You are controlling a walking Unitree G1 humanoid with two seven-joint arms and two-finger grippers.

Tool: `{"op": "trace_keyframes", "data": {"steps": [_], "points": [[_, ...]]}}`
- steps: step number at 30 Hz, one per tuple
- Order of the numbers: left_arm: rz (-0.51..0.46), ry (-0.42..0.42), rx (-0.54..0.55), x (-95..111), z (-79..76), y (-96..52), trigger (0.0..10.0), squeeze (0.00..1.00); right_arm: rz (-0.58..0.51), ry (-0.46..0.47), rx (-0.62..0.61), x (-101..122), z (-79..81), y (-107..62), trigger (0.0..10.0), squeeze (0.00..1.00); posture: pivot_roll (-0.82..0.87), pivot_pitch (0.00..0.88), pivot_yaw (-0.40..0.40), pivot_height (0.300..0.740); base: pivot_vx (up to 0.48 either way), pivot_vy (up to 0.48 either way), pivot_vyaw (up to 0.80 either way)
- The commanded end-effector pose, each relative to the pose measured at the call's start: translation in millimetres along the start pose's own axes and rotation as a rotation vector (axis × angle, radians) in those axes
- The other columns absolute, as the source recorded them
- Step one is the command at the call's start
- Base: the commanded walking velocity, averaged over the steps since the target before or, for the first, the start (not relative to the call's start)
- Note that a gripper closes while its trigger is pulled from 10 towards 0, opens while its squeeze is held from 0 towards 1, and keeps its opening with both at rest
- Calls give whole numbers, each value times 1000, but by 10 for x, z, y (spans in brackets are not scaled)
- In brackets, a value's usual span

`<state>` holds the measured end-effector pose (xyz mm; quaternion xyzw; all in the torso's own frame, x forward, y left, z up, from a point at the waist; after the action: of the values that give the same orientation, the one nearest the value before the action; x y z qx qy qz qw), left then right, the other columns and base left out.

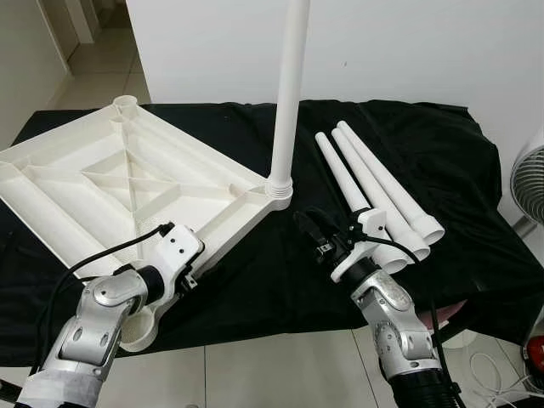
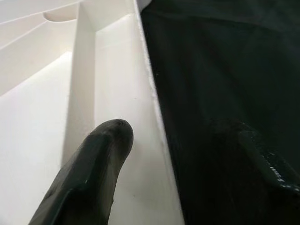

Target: Building children table

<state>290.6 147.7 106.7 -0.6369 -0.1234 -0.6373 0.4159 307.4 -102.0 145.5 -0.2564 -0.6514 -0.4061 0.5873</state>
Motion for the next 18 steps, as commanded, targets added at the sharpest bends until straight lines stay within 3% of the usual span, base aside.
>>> {"op": "trace_keyframes", "data": {"steps": [1,10,11,12,14,18], "points": [[65,-20,-14,-162,-43,-9,10000,0,9,-6,-8,-13,-24,-3,10000,0,-49,0,-14,740,0,0,0],[99,9,-27,-208,-35,-29,10000,0,8,-7,-5,-7,-25,7,10000,0,-47,0,-15,740,0,0,0],[94,3,-41,-198,-56,-18,4549,0,7,-7,-4,-5,-25,13,10000,0,-47,0,-14,740,0,0,0],[94,3,-41,-198,-56,-18,4549,0,7,-7,-4,-5,-25,13,10000,0,-47,0,-14,740,0,0,0],[86,12,-60,-182,-94,-3,0,0,7,-8,-5,-5,-23,15,10000,0,-51,0,-12,740,0,0,0],[79,7,-74,-172,-122,4,0,0,7,-8,-5,-6,-22,15,10000,0,-51,0,-12,740,0,0,0]]}}
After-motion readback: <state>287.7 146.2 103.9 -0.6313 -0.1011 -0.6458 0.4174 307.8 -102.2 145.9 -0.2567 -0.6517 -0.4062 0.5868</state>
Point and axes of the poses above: a point about 5 cm out from each wrist's last joint towards the gripper, its own y axis pointing out of the wrist towards the gripper, its own x axis along the axis of the wrist's last joint, z = x × y, the point moved 3 cm from there along y, pointing out of the wrist towards the gripper, and after that the axes turned 9 degrees about -y, right-handed, at the moved point
